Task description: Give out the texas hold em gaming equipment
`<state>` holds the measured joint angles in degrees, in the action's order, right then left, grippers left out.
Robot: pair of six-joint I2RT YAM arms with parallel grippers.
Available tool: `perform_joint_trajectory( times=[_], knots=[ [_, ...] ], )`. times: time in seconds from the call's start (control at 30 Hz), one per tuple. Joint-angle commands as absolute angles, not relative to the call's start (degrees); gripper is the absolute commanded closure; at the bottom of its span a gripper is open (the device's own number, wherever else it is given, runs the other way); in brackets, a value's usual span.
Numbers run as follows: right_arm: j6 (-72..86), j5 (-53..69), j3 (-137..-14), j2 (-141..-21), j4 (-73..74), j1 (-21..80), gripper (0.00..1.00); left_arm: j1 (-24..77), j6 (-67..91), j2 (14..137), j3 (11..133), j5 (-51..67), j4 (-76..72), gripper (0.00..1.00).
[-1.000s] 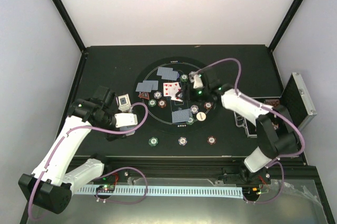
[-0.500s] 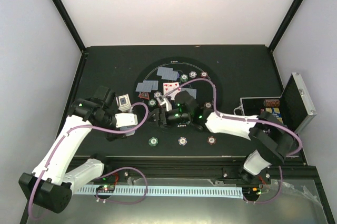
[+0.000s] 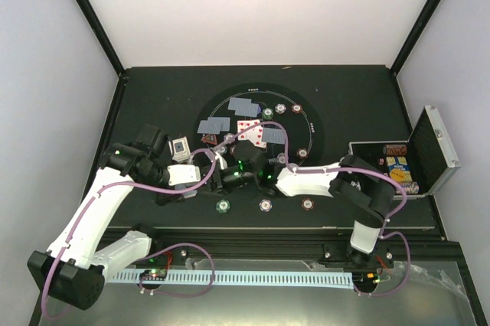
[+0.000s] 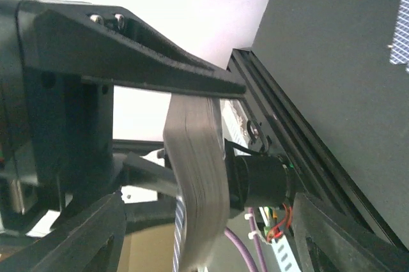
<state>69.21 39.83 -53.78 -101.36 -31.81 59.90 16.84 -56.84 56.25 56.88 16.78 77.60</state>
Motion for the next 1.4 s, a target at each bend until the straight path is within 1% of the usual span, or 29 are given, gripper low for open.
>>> perform_joint_trajectory(
  times=[0.0, 0.17, 0.27, 0.43, 0.67, 0.77, 0.93, 1.03, 1.13, 1.2, 1.3, 1.37],
  knots=[
    [70.8, 41.0, -57.2, -105.0, -35.4, 61.1, 0.27, 16.7, -56.9, 55.9, 58.3, 18.5, 78.4, 0.98],
    [72.0, 42.1, -59.7, -109.2, -35.9, 61.3, 0.31, 16.7, -57.2, 55.6, 58.0, 18.4, 78.3, 0.98],
    [73.5, 42.1, -60.4, -111.7, -37.4, 61.2, 0.34, 16.7, -57.1, 55.6, 58.1, 18.3, 78.4, 0.98],
    [75.6, 41.6, -58.9, -114.0, -40.1, 60.1, 0.4, 16.6, -57.2, 55.4, 58.0, 18.2, 78.6, 0.98],
    [72.8, 41.5, -52.5, -111.0, -36.9, 56.8, 0.46, 16.7, -57.3, 55.2, 58.2, 18.4, 78.7, 0.98],
    [72.1, 40.8, -50.1, -109.8, -35.7, 55.3, 0.5, 16.7, -57.1, 55.4, 58.3, 18.8, 78.7, 0.98],
    [69.6, 40.3, -48.8, -107.2, -32.7, 54.6, 0.56, 16.7, -57.1, 55.3, 58.4, 18.4, 78.8, 0.98],
    [69.6, 40.3, -48.8, -105.3, -33.0, 54.6, 0.63, 16.7, -57.1, 55.5, 58.4, 18.3, 78.7, 0.99],
    [69.8, 40.4, -48.9, -102.9, -33.3, 54.5, 0.72, 16.7, -56.8, 55.6, 58.3, 18.3, 78.6, 0.98],
    [68.9, 40.2, -49.1, -101.4, -31.7, 54.6, 0.79, 16.7, -56.8, 55.6, 58.1, 18.3, 78.4, 0.98],
    [67.8, 40.0, -48.7, -99.6, -29.8, 54.3, 0.92, 16.7, -56.8, 55.6, 58.0, 17.9, 78.4, 0.99],
    [68.6, 40.2, -47.5, -98.6, -30.8, 53.7, 0.98, 16.7, -56.8, 55.5, 57.9, 17.4, 78.4, 0.98]
  ],
)
